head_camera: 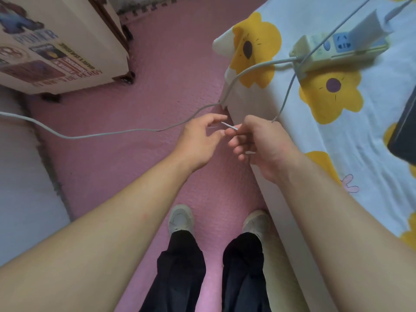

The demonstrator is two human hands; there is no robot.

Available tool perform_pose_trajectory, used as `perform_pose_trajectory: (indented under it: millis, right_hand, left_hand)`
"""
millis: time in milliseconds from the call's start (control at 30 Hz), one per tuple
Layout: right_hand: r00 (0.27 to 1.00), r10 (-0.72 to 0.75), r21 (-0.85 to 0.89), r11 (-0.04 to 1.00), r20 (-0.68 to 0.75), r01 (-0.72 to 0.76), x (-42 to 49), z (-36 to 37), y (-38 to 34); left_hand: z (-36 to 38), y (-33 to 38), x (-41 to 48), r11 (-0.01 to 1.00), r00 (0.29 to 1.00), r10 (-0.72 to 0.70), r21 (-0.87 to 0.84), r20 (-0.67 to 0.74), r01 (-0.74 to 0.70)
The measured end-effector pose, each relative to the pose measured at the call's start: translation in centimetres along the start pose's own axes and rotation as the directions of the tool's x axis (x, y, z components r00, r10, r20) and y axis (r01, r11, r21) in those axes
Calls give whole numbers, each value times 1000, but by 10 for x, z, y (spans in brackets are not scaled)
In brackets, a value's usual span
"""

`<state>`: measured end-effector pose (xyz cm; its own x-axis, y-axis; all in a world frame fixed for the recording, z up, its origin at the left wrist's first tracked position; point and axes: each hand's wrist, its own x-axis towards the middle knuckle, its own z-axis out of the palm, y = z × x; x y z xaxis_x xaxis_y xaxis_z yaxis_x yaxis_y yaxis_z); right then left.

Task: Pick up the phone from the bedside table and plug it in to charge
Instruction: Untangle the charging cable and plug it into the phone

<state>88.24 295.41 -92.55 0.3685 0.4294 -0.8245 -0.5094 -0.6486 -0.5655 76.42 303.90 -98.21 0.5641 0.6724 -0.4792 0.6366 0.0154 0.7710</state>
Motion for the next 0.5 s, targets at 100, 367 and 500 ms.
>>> perform_pose_trajectory:
  millis: [100,367,500]
  right_hand:
    - [997,-38,30,999,63,36,-6,-10,0]
    - [981,-106,94,991,163,91,-19,-23,23]
    - [990,-97,-52,993,107,103,-19,-20,39]
  left_hand:
    - [2,8,-5,998,999,40,-50,-23,-41]
    - [-10,29,-17,978,989,72,-187,-127,-95]
    - [-14,36,-26,966,989,79,-234,-127,-107]
